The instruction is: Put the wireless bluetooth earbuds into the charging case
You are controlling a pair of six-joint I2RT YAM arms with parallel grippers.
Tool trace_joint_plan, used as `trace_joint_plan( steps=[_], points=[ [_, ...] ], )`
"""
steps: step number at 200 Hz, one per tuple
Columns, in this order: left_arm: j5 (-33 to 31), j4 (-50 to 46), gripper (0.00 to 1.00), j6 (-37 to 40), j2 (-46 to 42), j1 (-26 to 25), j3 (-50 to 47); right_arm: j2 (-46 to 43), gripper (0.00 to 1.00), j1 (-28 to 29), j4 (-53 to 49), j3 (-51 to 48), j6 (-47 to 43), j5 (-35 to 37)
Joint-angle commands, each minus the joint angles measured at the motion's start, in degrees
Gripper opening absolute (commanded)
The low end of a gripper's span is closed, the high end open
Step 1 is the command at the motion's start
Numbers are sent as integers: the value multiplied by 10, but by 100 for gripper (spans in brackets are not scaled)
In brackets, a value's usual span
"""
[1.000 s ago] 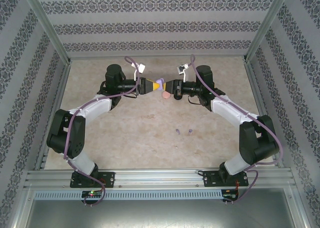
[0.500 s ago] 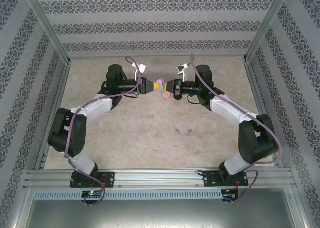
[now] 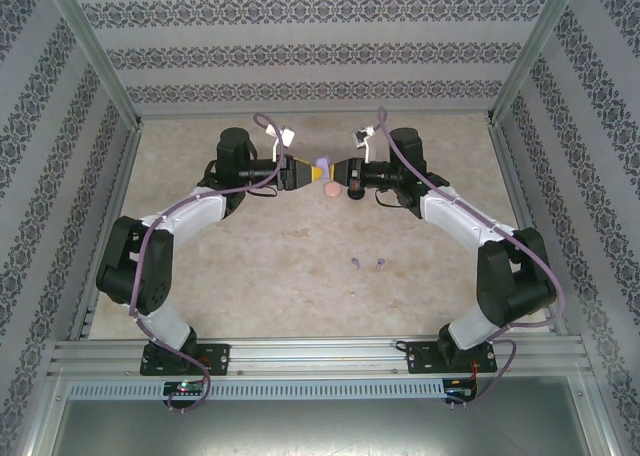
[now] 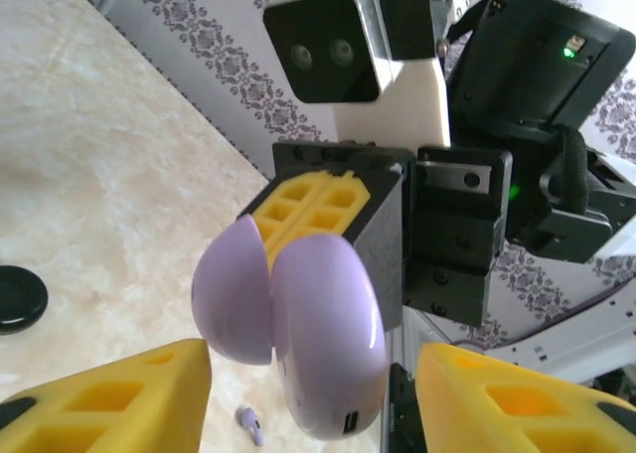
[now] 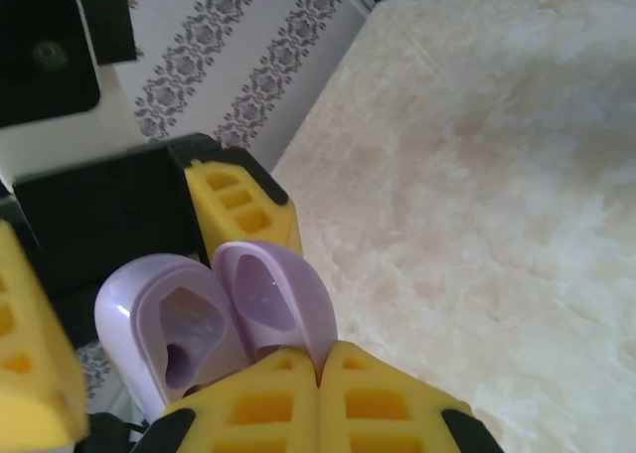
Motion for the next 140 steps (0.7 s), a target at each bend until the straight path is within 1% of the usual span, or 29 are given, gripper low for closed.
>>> trace_joint_plan(
  steps=[1,20,37,65,84,107,140],
  points=[
    [-7,-107,64,88,-10,20,45,11,0,-6,-56,23,-65,21],
    [-6,-242,70,177,-10,29,95,24,0,-9,-93,37,-107,36],
    [-3,-383,72,267,7,35,157,37,0,-10,-146,60,-166,58],
    [9,-580,73,388,59,42,257,59,0,-8,-211,101,-254,78],
    [15,-690,69,452,102,41,319,76,0,-5,-245,128,-293,74],
    [22,-773,66,504,138,41,361,92,0,3,-284,153,-327,68],
    [29,-809,63,536,156,41,368,99,0,13,-312,166,-348,57]
  ],
)
